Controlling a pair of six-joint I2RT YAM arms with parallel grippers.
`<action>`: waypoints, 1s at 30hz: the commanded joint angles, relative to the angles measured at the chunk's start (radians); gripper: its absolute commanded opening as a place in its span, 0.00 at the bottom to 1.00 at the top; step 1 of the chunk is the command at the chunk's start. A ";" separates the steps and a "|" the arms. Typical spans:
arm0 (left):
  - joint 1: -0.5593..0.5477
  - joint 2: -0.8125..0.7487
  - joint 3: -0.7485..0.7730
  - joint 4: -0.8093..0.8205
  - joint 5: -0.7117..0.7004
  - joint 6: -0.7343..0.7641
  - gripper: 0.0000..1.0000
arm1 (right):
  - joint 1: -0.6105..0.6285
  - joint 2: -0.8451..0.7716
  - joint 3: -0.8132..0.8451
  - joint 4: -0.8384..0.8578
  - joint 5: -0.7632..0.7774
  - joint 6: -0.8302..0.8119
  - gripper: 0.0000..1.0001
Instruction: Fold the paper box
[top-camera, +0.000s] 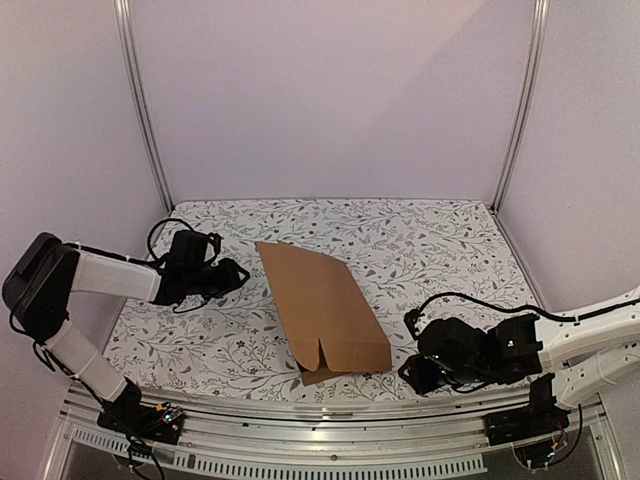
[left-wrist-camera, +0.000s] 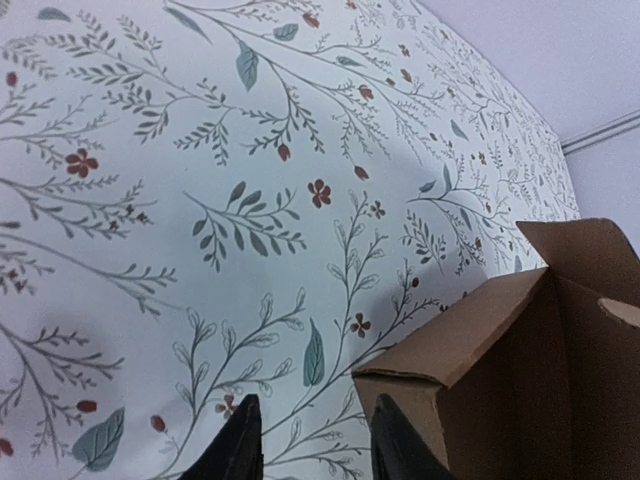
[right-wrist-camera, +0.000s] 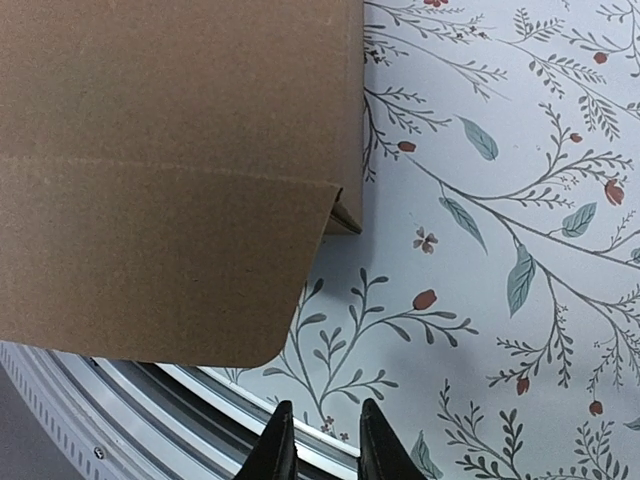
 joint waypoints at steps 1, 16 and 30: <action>0.051 0.146 0.070 0.244 0.163 -0.072 0.32 | 0.008 -0.010 -0.039 0.083 0.005 0.075 0.18; 0.072 0.549 0.224 0.552 0.430 -0.213 0.00 | 0.006 0.118 -0.056 0.297 0.042 0.168 0.00; 0.067 0.537 0.110 0.620 0.525 -0.184 0.00 | 0.006 0.228 -0.015 0.340 0.124 0.215 0.00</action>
